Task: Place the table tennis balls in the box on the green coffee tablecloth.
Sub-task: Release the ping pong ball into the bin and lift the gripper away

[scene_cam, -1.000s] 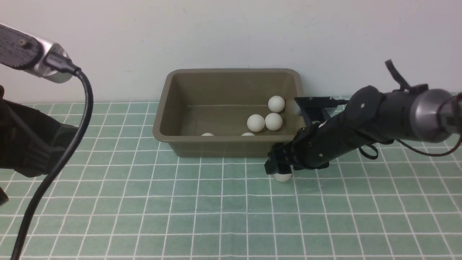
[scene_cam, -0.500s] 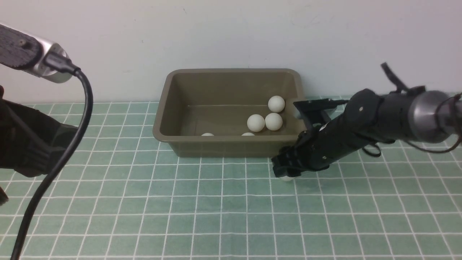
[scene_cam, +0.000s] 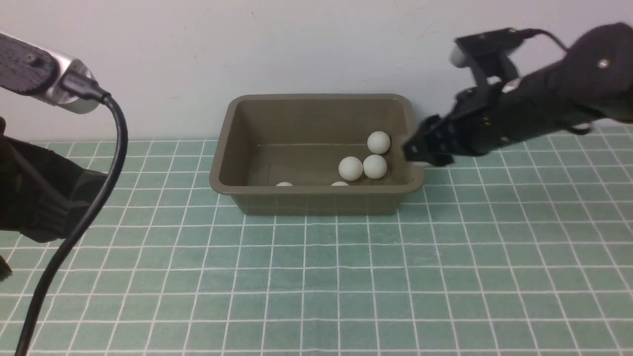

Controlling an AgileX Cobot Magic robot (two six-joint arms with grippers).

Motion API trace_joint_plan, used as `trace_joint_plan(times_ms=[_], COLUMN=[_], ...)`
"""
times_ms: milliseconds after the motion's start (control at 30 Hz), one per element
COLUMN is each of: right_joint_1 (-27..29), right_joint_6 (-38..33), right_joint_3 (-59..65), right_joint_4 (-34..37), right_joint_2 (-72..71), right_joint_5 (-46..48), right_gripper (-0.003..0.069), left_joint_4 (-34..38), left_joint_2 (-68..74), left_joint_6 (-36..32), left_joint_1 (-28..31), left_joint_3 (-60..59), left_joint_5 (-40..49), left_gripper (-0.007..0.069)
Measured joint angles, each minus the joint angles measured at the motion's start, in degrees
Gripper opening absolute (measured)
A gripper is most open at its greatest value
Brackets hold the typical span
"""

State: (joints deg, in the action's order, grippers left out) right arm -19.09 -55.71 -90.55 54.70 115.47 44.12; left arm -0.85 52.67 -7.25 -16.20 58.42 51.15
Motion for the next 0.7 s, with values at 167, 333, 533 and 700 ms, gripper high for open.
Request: trace_joint_plan(times_ms=[167,333,533,700], right_joint_1=[0.0,0.0,0.1,3.9], right_joint_6=[-1.6,-2.0,-1.7,0.2], right_joint_3=[-7.0,-11.0,-13.2,-13.8], right_joint_4=[1.4,1.3,0.4,-4.8], right_joint_2=[5.8,8.8,9.4,3.3], right_joint_5=[5.1,8.0,8.4,7.9], right_gripper=[0.0358,0.0371,0.0533,0.0598], left_joint_4=[0.0,0.2,0.5,0.8], left_joint_2=[0.0,0.0,0.0,0.0], left_joint_6=[0.0,0.0,0.0,0.0], left_joint_1=[0.0,0.0,0.0,0.0], left_joint_3=[0.0,0.0,0.0,0.0], left_joint_5=[0.0,0.0,0.0,0.0], left_gripper=[0.0469,0.0469,0.0469,0.0469])
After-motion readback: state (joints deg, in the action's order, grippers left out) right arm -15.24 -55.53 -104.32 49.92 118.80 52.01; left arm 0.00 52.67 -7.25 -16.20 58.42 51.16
